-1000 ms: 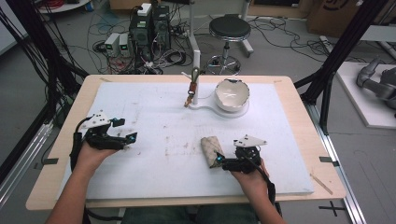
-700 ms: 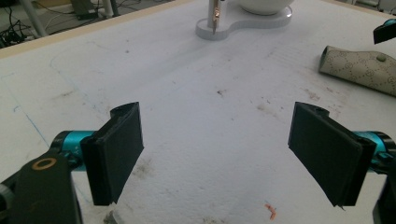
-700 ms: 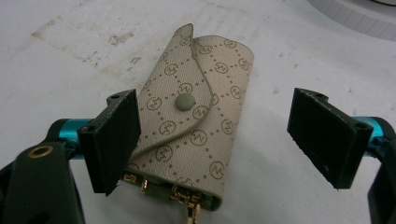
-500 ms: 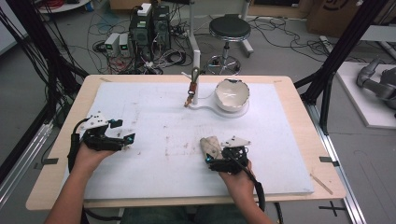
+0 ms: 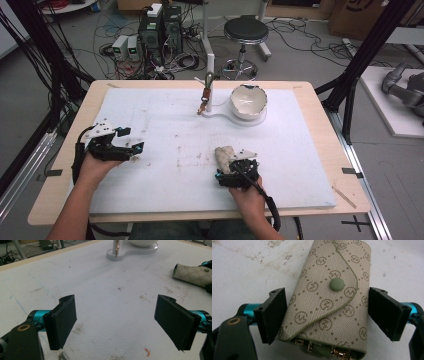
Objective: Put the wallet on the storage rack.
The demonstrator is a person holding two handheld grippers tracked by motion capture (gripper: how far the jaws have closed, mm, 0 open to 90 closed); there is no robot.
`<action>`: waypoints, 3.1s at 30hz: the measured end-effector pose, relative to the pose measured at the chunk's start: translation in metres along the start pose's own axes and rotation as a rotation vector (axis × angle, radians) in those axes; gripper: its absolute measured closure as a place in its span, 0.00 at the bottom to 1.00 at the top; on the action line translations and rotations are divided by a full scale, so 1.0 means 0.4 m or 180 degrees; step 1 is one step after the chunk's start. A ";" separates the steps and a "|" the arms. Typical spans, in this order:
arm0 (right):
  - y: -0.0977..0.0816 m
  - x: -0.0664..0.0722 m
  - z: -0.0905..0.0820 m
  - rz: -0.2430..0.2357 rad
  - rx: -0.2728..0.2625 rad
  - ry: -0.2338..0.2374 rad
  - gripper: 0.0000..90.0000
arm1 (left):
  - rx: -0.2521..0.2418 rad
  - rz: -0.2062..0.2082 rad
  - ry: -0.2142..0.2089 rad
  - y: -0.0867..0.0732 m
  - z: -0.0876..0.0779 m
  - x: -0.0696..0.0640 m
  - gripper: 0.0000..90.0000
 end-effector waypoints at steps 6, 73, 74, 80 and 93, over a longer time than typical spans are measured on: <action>-0.001 -0.002 0.000 -0.0012 -0.0001 0.0008 0.20 | 0.0007 0.0009 -0.0007 -0.001 0.000 -0.001 0.20; 0.075 -0.286 -0.194 -0.0367 -0.0804 -0.0057 0.41 | -0.0087 0.0090 -0.0149 0.015 0.014 -0.022 0.20; 0.090 -0.300 -0.195 -0.0350 -0.0766 -0.0057 0.41 | -0.0082 0.0090 -0.0151 0.015 0.014 -0.022 0.20; 0.140 -0.331 -0.198 -0.0418 -0.0646 -0.0123 0.41 | -0.0066 0.0087 -0.0146 0.013 0.016 -0.019 0.20; 0.247 -0.362 -0.172 -0.0577 -0.0359 -0.0304 0.41 | -0.0046 0.0086 -0.0134 0.012 0.018 -0.019 0.20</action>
Point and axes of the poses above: each handheld gripper's, and its own axes: z roughly forward along the jaws, y roughly out of its top, x roughly to its left, the point moved 4 cm from there along z, roughly forward along the jaws, and after that the axes turned 15 degrees about x, right-handed, at the moved point
